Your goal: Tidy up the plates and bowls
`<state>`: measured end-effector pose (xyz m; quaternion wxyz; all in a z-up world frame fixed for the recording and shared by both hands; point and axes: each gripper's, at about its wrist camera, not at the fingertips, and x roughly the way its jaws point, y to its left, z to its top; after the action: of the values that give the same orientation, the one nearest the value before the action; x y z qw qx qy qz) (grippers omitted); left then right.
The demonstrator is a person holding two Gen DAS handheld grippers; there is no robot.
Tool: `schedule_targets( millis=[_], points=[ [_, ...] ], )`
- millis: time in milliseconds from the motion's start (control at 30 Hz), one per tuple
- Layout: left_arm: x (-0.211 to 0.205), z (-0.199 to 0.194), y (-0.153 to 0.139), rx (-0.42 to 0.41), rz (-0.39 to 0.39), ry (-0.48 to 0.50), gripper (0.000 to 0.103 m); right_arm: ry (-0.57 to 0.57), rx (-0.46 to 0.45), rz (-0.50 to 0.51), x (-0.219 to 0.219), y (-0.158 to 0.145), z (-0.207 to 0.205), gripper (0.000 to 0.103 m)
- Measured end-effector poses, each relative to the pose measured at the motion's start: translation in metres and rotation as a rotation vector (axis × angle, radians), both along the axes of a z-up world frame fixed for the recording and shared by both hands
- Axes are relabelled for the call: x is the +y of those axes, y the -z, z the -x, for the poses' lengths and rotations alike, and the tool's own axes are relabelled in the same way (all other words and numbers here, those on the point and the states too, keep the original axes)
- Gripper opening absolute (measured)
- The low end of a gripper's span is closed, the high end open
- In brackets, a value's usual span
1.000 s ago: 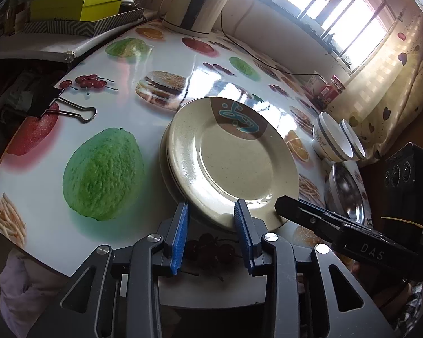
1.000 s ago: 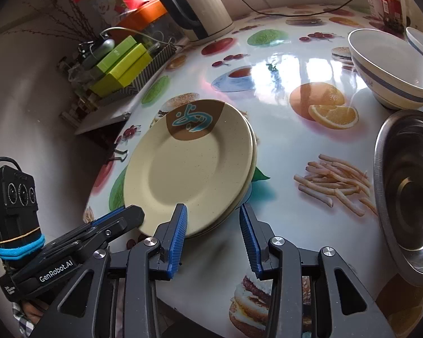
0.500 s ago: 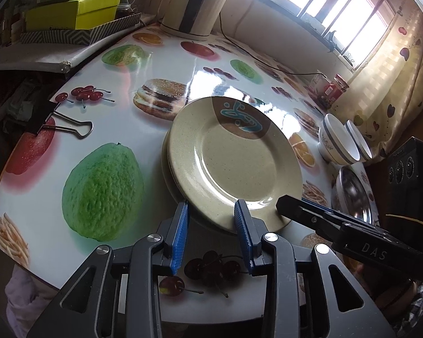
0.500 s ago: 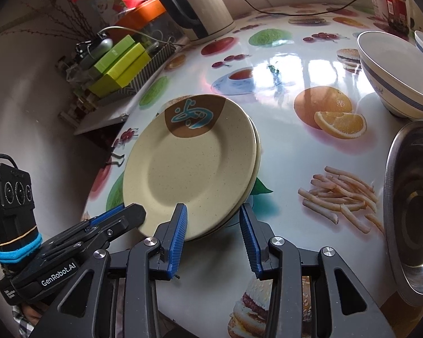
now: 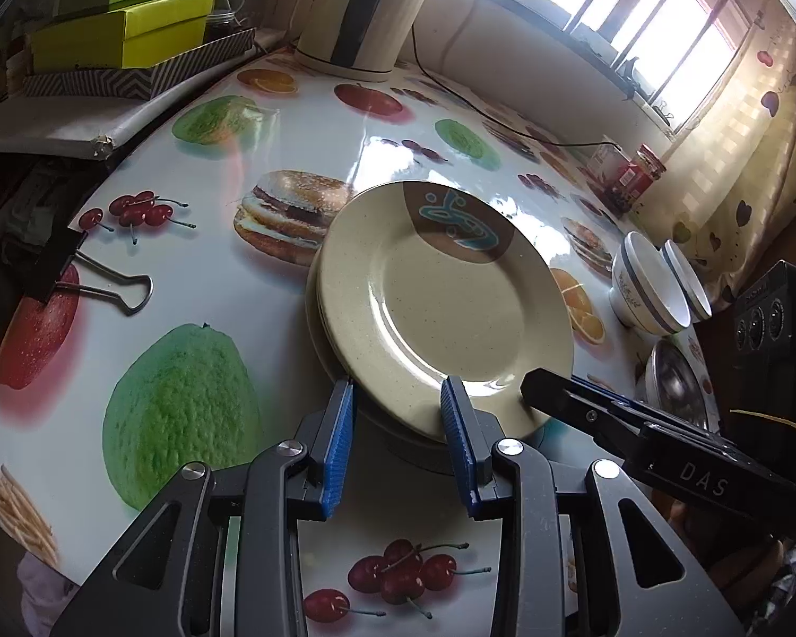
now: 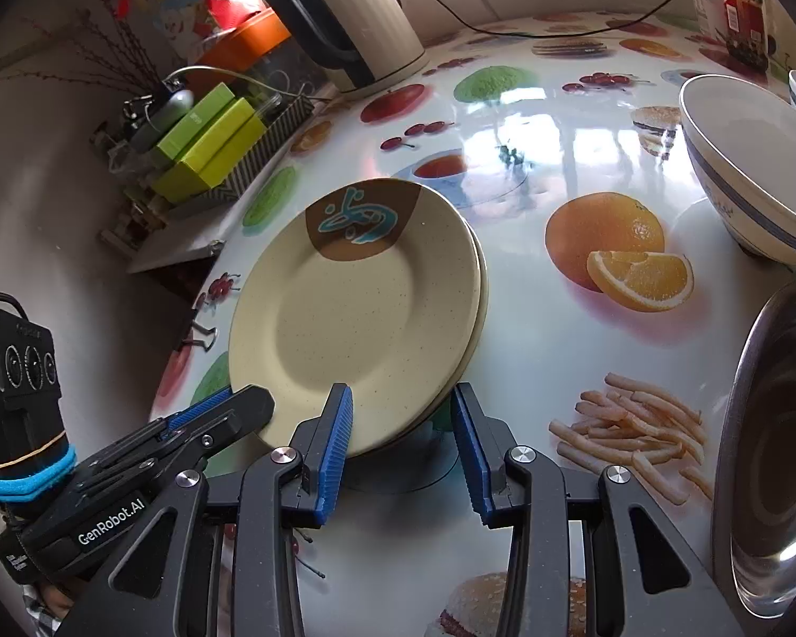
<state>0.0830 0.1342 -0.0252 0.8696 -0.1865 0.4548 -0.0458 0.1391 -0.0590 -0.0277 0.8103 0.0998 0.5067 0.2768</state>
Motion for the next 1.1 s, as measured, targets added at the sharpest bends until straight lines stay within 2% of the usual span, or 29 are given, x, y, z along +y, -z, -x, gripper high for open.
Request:
schedule_targets(
  millis=[433, 567, 633, 967, 1100],
  points=[
    [0.002, -0.018, -0.002, 0.008, -0.017, -0.005, 0.034, 0.031, -0.004, 0.002, 0.0, 0.001, -0.019, 0.039],
    [-0.005, -0.014, -0.01, -0.007, -0.094, -0.01, 0.034, 0.025, -0.026, 0.003, -0.003, -0.005, -0.016, 0.039],
    [-0.008, -0.012, -0.013, -0.011, -0.089, -0.01, 0.034, 0.026, -0.042, 0.002, -0.005, -0.01, -0.013, 0.039],
    [-0.038, -0.003, -0.042, -0.074, -0.194, 0.007, 0.034, 0.059, -0.115, 0.003, -0.029, -0.037, -0.002, 0.039],
    [-0.052, -0.006, -0.054, -0.105, -0.214, 0.029, 0.034, 0.082, -0.166, 0.036, -0.044, -0.049, 0.004, 0.041]
  ],
)
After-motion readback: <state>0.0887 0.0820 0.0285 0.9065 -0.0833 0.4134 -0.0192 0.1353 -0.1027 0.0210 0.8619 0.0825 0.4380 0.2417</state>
